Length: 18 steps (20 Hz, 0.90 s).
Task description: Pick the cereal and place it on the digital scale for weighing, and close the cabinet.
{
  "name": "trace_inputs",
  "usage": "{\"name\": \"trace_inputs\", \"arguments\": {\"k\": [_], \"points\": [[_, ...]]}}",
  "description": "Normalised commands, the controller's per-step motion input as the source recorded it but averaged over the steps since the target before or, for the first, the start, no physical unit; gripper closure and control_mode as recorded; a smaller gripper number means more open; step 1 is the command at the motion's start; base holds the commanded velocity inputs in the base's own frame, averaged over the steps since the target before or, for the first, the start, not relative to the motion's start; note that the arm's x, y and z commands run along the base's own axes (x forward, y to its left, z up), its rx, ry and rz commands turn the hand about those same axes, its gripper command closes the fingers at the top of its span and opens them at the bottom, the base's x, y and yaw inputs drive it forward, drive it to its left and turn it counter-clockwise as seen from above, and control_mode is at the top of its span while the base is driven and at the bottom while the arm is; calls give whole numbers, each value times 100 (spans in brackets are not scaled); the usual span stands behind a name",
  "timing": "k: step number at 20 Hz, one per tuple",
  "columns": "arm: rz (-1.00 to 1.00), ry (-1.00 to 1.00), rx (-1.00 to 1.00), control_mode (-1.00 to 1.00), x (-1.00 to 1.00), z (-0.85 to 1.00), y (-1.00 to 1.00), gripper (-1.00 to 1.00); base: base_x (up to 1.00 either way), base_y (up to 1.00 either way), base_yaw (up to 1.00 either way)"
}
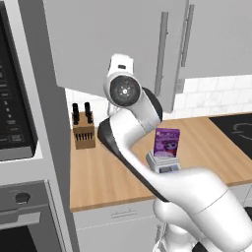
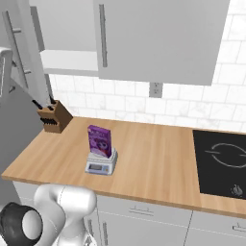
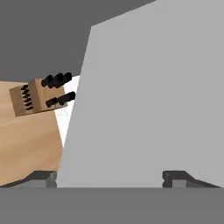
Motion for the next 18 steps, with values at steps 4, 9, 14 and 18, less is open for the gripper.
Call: {"name": "trace_inputs", "arguments": {"k": [4, 9, 14, 18], "points": [[-7, 6, 11, -100, 100, -4, -89, -100, 0, 0, 0], [-3, 1, 11, -100, 100, -10, -78, -100, 0, 0, 0], [0, 0, 12, -100, 93, -3, -47, -100, 0, 0, 0], [0, 0, 14, -100, 100, -8, -28, -100, 0, 0, 0]]}}
